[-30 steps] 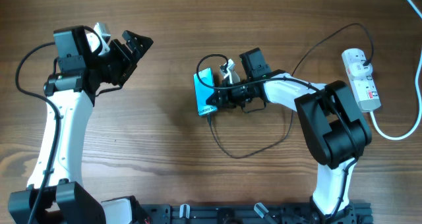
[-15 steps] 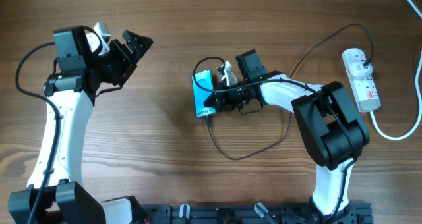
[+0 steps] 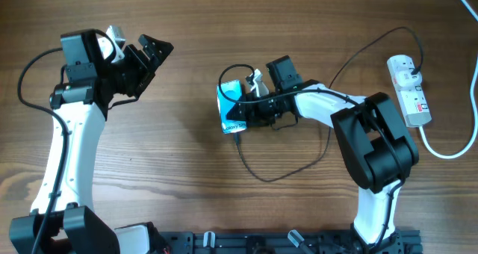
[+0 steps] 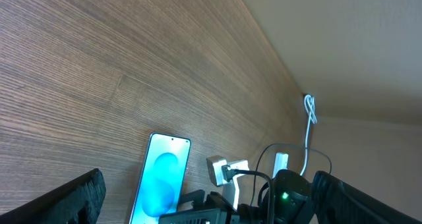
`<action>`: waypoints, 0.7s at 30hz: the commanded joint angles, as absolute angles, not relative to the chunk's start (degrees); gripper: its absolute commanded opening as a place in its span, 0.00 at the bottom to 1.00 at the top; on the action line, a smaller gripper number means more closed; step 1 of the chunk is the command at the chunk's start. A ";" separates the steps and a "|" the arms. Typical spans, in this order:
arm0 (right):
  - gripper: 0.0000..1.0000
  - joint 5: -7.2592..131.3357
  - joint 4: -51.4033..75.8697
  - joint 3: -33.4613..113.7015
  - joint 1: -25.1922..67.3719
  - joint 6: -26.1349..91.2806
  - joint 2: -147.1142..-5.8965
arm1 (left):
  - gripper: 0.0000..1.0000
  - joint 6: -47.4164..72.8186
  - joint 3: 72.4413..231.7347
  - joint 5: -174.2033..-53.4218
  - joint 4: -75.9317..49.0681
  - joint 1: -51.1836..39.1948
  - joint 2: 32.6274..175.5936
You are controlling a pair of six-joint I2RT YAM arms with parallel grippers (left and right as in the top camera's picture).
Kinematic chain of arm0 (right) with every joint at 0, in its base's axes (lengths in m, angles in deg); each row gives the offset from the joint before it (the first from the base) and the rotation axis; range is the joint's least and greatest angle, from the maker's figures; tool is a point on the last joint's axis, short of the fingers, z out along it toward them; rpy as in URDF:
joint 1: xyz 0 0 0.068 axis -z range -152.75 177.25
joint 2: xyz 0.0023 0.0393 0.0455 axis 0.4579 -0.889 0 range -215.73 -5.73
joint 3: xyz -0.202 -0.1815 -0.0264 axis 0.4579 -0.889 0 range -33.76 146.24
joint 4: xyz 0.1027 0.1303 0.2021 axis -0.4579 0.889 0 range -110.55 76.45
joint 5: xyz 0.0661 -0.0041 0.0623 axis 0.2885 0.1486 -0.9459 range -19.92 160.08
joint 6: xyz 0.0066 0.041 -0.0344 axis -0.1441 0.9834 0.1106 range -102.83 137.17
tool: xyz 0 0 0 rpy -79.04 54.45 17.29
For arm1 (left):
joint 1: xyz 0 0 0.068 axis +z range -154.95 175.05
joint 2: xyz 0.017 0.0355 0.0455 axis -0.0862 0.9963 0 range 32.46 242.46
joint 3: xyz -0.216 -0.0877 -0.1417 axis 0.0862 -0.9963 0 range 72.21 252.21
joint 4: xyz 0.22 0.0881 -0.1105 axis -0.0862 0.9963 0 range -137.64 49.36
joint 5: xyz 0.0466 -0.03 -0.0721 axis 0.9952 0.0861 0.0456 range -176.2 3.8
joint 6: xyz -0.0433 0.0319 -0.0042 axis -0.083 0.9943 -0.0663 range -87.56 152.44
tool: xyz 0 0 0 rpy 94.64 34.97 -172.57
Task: Plug charger to phone and switch on socket
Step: 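Lay the phone flat on the table with the right gripper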
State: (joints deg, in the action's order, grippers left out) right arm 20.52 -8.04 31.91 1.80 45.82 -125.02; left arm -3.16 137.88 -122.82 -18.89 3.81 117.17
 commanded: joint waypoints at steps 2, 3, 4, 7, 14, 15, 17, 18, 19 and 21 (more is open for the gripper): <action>0.63 31.73 -4.72 31.41 1.54 45.62 -126.18 | 1.00 -1.82 137.99 -122.07 -18.84 3.96 116.25; 0.64 32.21 -4.39 31.41 1.54 45.62 -126.18 | 1.00 -1.82 137.99 -122.07 -18.84 3.96 116.25; 0.66 32.78 -4.19 31.41 1.54 45.62 -126.18 | 1.00 -1.82 137.99 -122.07 -18.86 3.96 116.25; 0.70 34.14 -3.93 31.41 1.54 45.64 -126.18 | 1.00 -1.82 137.97 -122.07 -18.84 3.96 116.25; 0.74 34.73 -3.73 31.41 1.54 45.84 -126.18 | 1.00 -1.82 137.99 -122.07 -18.84 3.96 116.25; 0.74 34.73 -3.67 31.41 1.54 45.82 -126.18 | 1.00 -1.82 137.99 -122.07 -18.84 3.96 116.25; 0.74 34.71 -3.47 31.41 1.54 45.84 -126.18 | 1.00 -1.82 137.99 -122.07 -18.84 3.96 116.25; 0.74 34.71 -3.36 31.41 1.54 45.84 -126.18 | 1.00 -1.82 137.99 -122.07 -18.86 3.96 116.25; 0.75 34.68 -3.34 31.41 1.54 45.82 -126.18 | 1.00 -1.82 137.99 -122.07 -18.86 3.96 116.25; 0.76 34.66 -3.14 31.41 1.54 45.84 -126.18 | 1.00 -1.82 137.99 -122.07 -18.86 3.96 116.25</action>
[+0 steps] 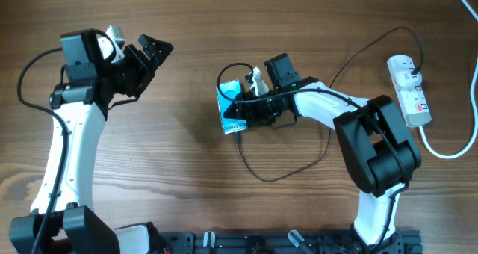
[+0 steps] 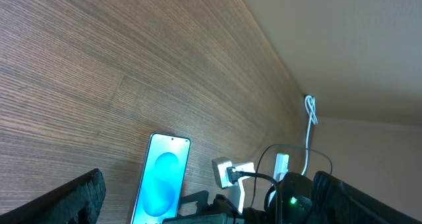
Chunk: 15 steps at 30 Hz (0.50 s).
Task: Plug charger to phone and switch on socket
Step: 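Lay the phone flat on the table with the right gripper, then open the right gripper and move it right to the power strip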
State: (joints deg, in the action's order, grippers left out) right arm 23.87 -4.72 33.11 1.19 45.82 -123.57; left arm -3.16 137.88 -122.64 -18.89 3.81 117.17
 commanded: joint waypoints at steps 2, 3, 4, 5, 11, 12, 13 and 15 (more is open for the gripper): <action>0.76 34.66 -2.66 31.41 1.56 45.88 -126.18 | 1.00 -1.82 137.99 -122.07 -18.84 3.96 116.25; 0.75 34.68 -2.27 31.41 1.56 45.88 -126.18 | 1.00 -1.82 137.99 -122.07 -18.86 3.96 116.25; 0.75 34.68 -1.94 31.43 1.56 46.04 -126.18 | 1.00 -1.82 137.99 -122.07 -18.86 3.96 116.25; 0.75 34.68 -1.53 31.43 1.60 46.56 -126.18 | 1.00 -1.82 137.99 -122.07 -18.86 3.96 116.25; 0.80 38.79 5.75 32.87 1.60 47.37 -126.11 | 1.00 -1.84 137.99 -122.07 -18.84 3.96 116.25; 0.83 39.36 6.85 33.62 1.60 47.37 -126.04 | 1.00 -1.82 137.99 -122.07 -18.86 3.96 116.25; 0.85 40.26 7.87 34.16 1.60 47.39 -125.87 | 1.00 -1.82 137.99 -122.07 -18.86 3.96 116.25; 0.88 43.23 10.93 35.69 1.60 47.63 -125.50 | 1.00 -1.82 137.99 -122.07 -18.84 3.96 116.25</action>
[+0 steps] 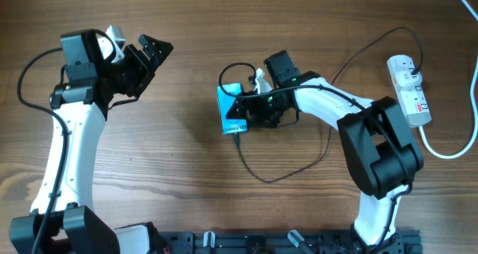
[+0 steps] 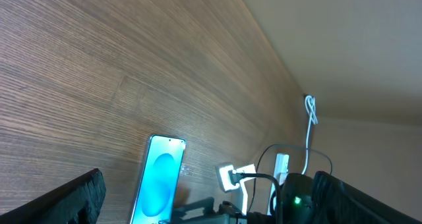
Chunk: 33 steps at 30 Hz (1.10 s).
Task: Plug charger to phone and switch on socket
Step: 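Open the right gripper and move it right to the power strip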
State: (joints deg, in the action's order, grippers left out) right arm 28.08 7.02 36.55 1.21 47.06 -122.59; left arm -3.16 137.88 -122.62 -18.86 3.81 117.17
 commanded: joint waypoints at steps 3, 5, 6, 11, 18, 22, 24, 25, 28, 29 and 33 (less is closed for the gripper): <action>0.88 49.11 16.99 39.54 1.60 46.82 -124.73 | 1.00 -1.82 137.99 -122.07 -18.84 3.96 116.25; 0.89 53.48 23.83 44.68 1.60 43.98 -124.45 | 1.00 -1.82 137.99 -122.07 -18.86 3.96 116.25; 0.93 57.72 31.52 50.82 1.60 41.25 -123.99 | 1.00 -1.82 137.99 -122.07 -18.86 3.96 116.25; 1.00 72.80 51.63 71.06 1.60 35.59 -123.77 | 1.00 -1.82 137.99 -122.07 -18.84 3.96 116.25; 1.00 88.26 57.16 85.79 3.92 31.85 -123.51 | 1.00 -1.82 137.99 -122.07 -18.86 3.96 116.25; 1.00 88.26 60.20 85.75 12.29 43.92 -123.68 | 1.00 -1.82 137.99 -122.07 -18.84 3.96 116.25; 1.00 88.26 60.31 85.75 16.77 44.77 -123.68 | 1.00 -1.82 137.99 -122.07 -18.86 3.96 116.25; 1.00 88.21 60.33 85.75 18.74 44.77 -123.68 | 1.00 -1.82 137.99 -122.07 -18.84 3.96 116.25; 1.00 88.06 60.79 85.75 25.78 44.31 -123.68 | 1.00 -1.82 137.99 -122.07 -18.84 3.96 116.25; 1.00 88.06 60.90 85.75 28.27 44.31 -123.68 | 1.00 -1.82 137.99 -122.07 -18.84 3.96 116.25; 1.00 88.06 61.29 85.75 36.14 44.18 -123.71 | 1.00 -1.82 137.99 -122.07 -18.84 3.96 116.25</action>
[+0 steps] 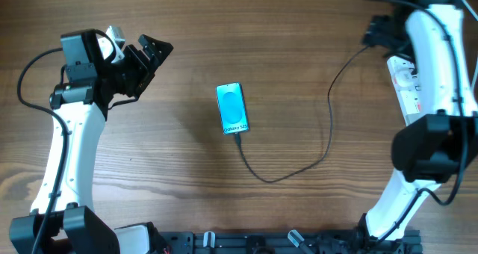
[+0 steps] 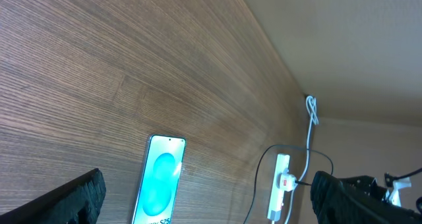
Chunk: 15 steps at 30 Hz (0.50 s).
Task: Plug charger to phone and switch on socket
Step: 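Open the right gripper and move it right to the power strip, then press the power strip switch beside the inserted plug with the right gripper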
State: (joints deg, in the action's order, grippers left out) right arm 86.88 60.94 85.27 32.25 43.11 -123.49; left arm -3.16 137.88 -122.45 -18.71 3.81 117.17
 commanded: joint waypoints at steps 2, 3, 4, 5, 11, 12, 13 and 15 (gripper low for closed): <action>1.00 88.06 60.88 85.75 40.01 44.35 -123.71 | 1.00 -1.82 137.99 -122.07 -18.86 3.96 116.25; 1.00 88.02 60.46 85.66 41.45 44.40 -123.71 | 1.00 -1.82 137.99 -122.07 -18.84 3.96 116.25; 1.00 88.02 59.87 85.22 42.83 44.42 -123.71 | 1.00 -1.82 137.99 -122.07 -18.84 3.96 116.25; 1.00 88.02 59.59 84.81 44.07 44.42 -123.71 | 1.00 -1.82 137.99 -122.07 -18.84 3.96 116.25; 1.00 88.04 57.01 79.89 51.50 44.18 -123.75 | 1.00 -1.82 137.99 -122.07 -18.84 3.96 116.25; 1.00 88.04 55.96 78.45 52.64 44.18 -123.75 | 1.00 -1.82 137.99 -122.07 -18.84 3.96 116.25; 1.00 88.06 54.93 77.22 53.49 44.14 -123.75 | 1.00 -1.82 137.99 -122.07 -18.84 3.96 116.25; 1.00 88.06 52.05 74.03 55.42 44.11 -123.75 | 1.00 -1.82 137.99 -122.07 -18.84 3.96 116.25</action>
State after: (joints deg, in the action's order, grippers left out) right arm 87.08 54.30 77.57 53.14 43.13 -123.49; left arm -3.16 137.88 -122.42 -18.71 3.81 117.17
